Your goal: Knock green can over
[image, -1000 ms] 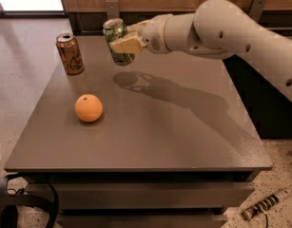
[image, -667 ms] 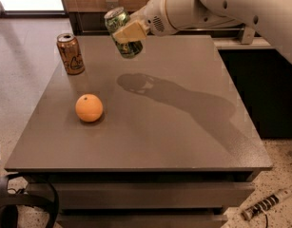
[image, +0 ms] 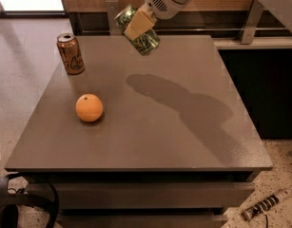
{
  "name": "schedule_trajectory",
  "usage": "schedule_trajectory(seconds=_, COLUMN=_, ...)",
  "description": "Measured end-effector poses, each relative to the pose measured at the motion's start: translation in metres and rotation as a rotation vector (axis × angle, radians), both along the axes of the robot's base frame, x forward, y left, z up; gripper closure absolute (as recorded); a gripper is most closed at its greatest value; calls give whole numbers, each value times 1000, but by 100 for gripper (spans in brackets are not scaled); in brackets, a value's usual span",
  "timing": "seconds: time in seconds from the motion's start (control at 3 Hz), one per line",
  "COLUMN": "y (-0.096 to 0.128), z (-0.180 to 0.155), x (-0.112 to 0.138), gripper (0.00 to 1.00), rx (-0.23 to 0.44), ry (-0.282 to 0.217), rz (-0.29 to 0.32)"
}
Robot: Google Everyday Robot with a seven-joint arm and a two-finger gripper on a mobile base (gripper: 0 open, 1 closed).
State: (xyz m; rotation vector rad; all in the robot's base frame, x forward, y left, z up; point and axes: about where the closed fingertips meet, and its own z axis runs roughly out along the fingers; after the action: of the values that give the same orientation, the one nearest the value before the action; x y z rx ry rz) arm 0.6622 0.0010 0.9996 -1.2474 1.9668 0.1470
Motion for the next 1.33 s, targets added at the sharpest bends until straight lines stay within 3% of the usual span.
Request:
schedule_trajectory(seconds=0.67, y=-26, z=-55, x=8, gripper=100, rx=-296, ry=84, rz=-96)
schedule_trajectory(seconds=1.0, y=-31, z=-84, x=16, gripper=100, rx=-369, ry=113, rz=-106)
schedule_trajectory(seconds=1.33, y=-25, z=-107, x=23, gripper=100, rx=-375, ry=140, rz=-75)
